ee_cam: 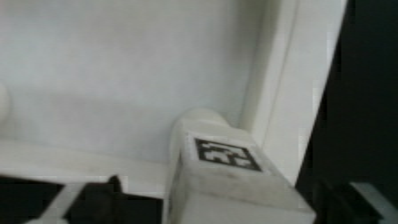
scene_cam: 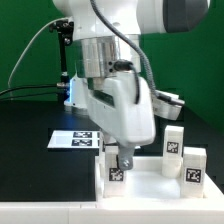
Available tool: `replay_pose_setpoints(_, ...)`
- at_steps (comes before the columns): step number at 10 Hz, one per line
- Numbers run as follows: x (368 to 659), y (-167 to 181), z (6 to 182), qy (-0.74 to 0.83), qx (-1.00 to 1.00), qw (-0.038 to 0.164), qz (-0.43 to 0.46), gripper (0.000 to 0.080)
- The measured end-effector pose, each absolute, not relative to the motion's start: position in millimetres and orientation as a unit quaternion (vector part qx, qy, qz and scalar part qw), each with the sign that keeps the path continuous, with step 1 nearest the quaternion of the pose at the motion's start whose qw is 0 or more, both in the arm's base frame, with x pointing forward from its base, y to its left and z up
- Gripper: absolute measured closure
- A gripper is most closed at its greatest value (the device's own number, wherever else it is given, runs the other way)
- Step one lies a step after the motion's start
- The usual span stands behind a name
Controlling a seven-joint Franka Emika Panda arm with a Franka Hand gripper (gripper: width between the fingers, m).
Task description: Assemble square table
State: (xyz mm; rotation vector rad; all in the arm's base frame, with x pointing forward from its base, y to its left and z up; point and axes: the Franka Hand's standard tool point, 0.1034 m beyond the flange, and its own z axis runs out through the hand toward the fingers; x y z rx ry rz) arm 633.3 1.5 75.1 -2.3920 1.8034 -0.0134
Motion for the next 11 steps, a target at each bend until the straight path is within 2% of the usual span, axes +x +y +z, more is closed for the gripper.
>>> replay_pose_setpoints(1,633.2,-0.4,73.8,0.535,-0.842,0.073,-0.01,0.019)
replay_pose_setpoints(2,632.8,-1.9,73.2,0.475,-0.877,0.072,-0.014,0.0162)
replay_pose_setpoints(5,632.7,-2.9,73.1,0.402,-0.913,0.069,-0.02,0.0152)
replay_pose_setpoints(6,633.2,-2.9,73.8,0.334,-0.94,0.062,-0.026,0.0152)
replay_pose_setpoints(7,635.6,0.7,76.2,0.213,-0.975,0.045,-0.037,0.0151)
replay_pose_setpoints(8,636.9,5.4,76.7,0.125,-0.991,0.038,-0.04,0.0182)
replay_pose_setpoints(9,636.3,4.8,75.6,0.179,-0.982,0.044,-0.038,0.0182)
replay_pose_setpoints(11,636.0,3.8,74.9,0.182,-0.982,0.043,-0.037,0.0471)
